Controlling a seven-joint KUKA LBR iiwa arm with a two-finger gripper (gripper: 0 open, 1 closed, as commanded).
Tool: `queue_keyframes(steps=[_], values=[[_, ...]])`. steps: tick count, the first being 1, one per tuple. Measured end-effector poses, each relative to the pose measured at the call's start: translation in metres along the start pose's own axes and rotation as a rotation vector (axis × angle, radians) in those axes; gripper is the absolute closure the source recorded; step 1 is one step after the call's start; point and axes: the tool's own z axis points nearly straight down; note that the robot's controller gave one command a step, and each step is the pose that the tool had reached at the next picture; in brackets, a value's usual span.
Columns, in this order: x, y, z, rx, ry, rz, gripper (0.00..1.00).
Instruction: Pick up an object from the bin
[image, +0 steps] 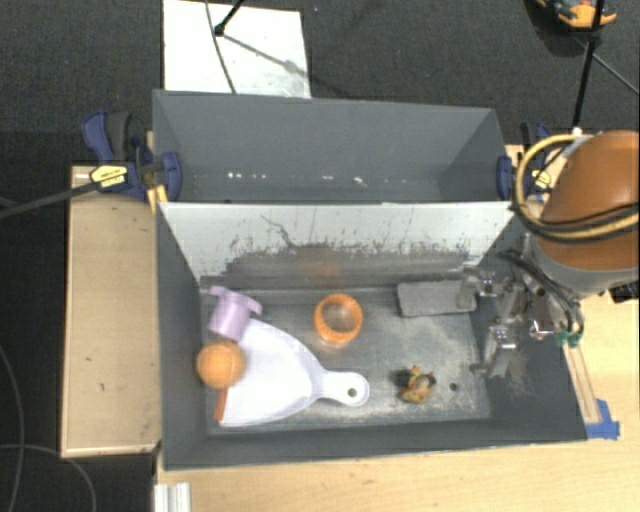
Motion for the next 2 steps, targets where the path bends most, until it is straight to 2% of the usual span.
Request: queue_keyframes(steps=[1,2], values=[[-0.002,0.0,-0.004,0.001,-0.008,-0.003,0.0],[-0.007,0.007,0.039,0.002,-0.014,-0.077,0.0]])
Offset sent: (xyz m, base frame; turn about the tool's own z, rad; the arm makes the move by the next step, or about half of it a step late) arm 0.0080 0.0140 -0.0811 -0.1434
